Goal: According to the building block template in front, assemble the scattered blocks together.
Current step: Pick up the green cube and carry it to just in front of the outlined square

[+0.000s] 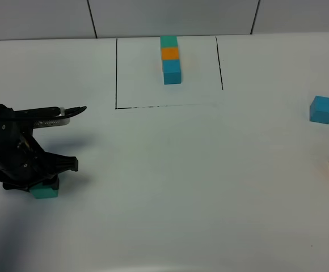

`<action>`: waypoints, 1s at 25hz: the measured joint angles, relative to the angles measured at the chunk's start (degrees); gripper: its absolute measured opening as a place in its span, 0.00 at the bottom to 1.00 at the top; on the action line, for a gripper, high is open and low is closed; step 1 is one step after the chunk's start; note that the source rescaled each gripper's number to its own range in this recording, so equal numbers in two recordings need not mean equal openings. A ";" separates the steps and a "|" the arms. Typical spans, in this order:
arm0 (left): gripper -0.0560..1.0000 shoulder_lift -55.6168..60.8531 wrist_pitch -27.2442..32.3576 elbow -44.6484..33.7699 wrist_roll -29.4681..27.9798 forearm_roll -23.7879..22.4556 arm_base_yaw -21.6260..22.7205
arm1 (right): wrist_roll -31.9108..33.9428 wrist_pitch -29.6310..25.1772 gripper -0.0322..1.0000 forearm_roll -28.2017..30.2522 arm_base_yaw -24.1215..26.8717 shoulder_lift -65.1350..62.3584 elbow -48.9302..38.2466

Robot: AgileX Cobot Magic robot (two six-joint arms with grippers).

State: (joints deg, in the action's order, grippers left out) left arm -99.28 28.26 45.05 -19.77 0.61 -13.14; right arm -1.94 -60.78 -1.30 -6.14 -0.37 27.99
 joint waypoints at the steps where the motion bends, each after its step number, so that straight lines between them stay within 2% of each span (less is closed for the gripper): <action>1: 0.05 0.00 0.00 0.00 0.22 -0.08 0.00 | 0.00 0.00 0.74 0.00 0.00 0.00 0.00; 6: 0.05 0.00 0.89 0.86 3.34 -0.61 0.00 | 0.00 0.00 0.74 0.00 0.00 0.00 0.00; 9: 0.05 -0.01 3.38 2.94 6.70 0.60 0.00 | 0.00 0.00 0.74 0.00 0.00 0.00 0.00; 16: 0.05 -0.05 13.02 11.74 19.77 1.32 -0.23 | 0.00 0.00 0.74 0.00 0.00 0.00 0.00; 21: 0.05 -0.11 16.27 16.80 31.69 0.96 -2.94 | 0.00 0.00 0.74 0.00 0.00 0.00 0.00; 25: 0.05 -1.03 17.98 23.11 34.18 0.96 -5.25 | 0.07 0.00 0.74 0.00 0.00 0.00 0.00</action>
State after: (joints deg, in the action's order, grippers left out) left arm -100.31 46.24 68.16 14.41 1.57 -18.39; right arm -1.87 -60.78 -1.30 -6.14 -0.37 27.99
